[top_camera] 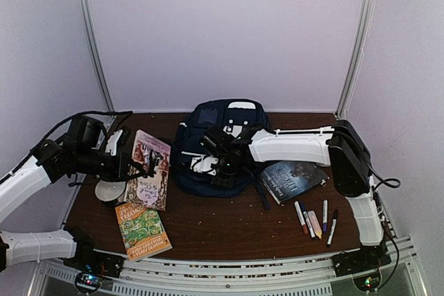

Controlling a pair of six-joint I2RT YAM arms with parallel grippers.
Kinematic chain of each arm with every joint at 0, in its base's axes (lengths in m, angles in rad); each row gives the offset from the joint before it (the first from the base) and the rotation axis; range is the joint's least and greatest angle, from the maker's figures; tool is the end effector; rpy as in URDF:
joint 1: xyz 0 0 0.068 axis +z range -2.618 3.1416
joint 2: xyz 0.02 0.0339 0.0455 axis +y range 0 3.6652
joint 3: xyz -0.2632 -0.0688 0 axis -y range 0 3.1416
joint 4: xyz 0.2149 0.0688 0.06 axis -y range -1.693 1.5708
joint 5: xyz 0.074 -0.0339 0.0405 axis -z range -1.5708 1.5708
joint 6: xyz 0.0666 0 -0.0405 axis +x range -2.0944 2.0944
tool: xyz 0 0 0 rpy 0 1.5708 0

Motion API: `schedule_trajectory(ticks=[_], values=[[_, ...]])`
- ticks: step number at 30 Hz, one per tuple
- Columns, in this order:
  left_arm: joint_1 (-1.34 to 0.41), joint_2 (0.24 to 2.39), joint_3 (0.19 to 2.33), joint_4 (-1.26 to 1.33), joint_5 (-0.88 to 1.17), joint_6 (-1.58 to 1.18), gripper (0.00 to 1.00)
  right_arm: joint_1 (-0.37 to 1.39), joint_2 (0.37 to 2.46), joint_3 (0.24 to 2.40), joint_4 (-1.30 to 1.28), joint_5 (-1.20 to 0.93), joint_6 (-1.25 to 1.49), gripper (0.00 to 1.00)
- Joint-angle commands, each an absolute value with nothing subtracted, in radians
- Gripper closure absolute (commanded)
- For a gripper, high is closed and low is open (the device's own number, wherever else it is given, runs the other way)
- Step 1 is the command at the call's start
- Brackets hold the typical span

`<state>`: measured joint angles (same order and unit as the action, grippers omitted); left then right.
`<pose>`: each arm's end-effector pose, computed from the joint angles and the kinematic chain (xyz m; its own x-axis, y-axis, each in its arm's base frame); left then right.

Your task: Pack the student bag

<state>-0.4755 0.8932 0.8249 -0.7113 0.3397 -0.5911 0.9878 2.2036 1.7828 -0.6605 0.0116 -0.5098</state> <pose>0.1417 -0.0979 0.2676 -0.8769 -0.1395 -0.4600 0.1850 0.7853 -0.5908 0.2552 0.3856 0.1686 -0.0182 -0.9140 -0.4054 -0.9631 0.1249 -0.2384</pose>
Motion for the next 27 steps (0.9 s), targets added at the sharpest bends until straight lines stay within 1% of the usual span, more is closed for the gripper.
schedule_trajectory(ticks=[1,8,12,16,20,24,27], values=[[-0.466,0.879,0.825,-0.69,0.357,-0.559,1.0,0.988,2.175,1.82,-0.689,0.056,-0.491,1.0],[-0.465,0.893,0.815,-0.688,0.481,-0.483,1.0,0.97,1.995,1.845,-0.695,0.077,-0.495,1.0],[-0.466,0.926,0.782,-0.622,0.642,-0.468,1.0,0.962,1.956,1.895,-0.715,0.089,-0.496,1.0],[-0.466,0.946,0.725,-0.49,0.814,-0.497,1.0,0.949,1.947,1.937,-0.726,0.099,-0.495,1.0],[-0.467,0.954,0.689,-0.375,0.906,-0.524,1.0,0.936,1.968,1.998,-0.744,0.101,-0.497,1.0],[-0.496,0.992,0.682,-0.267,0.938,-0.567,1.0,0.927,1.992,2.059,-0.765,0.107,-0.504,1.0],[-0.543,1.055,0.687,-0.14,0.939,-0.622,1.0,0.918,2.0,2.097,-0.766,0.106,-0.506,1.0]])
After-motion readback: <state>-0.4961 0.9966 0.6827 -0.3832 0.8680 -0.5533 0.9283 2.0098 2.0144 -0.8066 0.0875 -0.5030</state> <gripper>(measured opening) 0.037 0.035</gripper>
